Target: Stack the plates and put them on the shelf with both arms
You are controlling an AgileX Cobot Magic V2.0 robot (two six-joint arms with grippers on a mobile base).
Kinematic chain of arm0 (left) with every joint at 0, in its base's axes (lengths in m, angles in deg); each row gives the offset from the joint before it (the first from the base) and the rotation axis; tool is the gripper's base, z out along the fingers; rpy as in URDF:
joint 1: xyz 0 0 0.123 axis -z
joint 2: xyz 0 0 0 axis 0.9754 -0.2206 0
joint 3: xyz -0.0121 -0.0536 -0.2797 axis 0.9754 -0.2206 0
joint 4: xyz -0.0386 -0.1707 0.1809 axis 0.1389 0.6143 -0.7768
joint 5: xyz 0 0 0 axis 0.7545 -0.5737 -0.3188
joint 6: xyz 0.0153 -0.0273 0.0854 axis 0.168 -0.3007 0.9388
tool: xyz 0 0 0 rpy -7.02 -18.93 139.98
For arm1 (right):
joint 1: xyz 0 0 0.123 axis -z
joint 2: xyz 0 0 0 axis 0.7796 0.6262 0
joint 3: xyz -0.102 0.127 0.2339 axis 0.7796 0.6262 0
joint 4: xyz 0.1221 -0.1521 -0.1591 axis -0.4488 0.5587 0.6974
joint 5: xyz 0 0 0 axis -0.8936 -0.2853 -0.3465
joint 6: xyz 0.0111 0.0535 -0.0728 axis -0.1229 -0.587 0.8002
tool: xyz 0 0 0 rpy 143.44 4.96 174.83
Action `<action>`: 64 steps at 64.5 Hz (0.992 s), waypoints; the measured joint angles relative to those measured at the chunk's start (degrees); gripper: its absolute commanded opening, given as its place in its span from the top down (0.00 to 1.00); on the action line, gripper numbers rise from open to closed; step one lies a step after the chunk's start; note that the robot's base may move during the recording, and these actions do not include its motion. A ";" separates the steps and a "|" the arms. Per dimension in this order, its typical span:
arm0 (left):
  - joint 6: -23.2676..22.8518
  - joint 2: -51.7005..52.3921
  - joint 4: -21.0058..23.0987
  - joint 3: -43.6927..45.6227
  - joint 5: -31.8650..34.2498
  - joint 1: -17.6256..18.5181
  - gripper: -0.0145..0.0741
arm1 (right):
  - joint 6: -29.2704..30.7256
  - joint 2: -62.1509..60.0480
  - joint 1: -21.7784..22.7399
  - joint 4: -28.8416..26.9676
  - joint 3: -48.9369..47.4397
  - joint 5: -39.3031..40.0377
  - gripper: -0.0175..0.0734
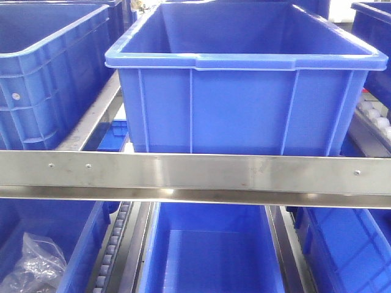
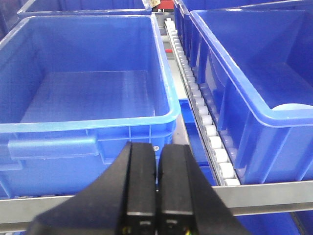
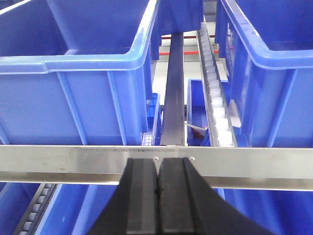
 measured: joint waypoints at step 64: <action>0.33 22.50 -2.20 -20.34 4.06 -7.41 0.74 | 0.00 0.00 0.00 0.00 0.00 -0.03 0.74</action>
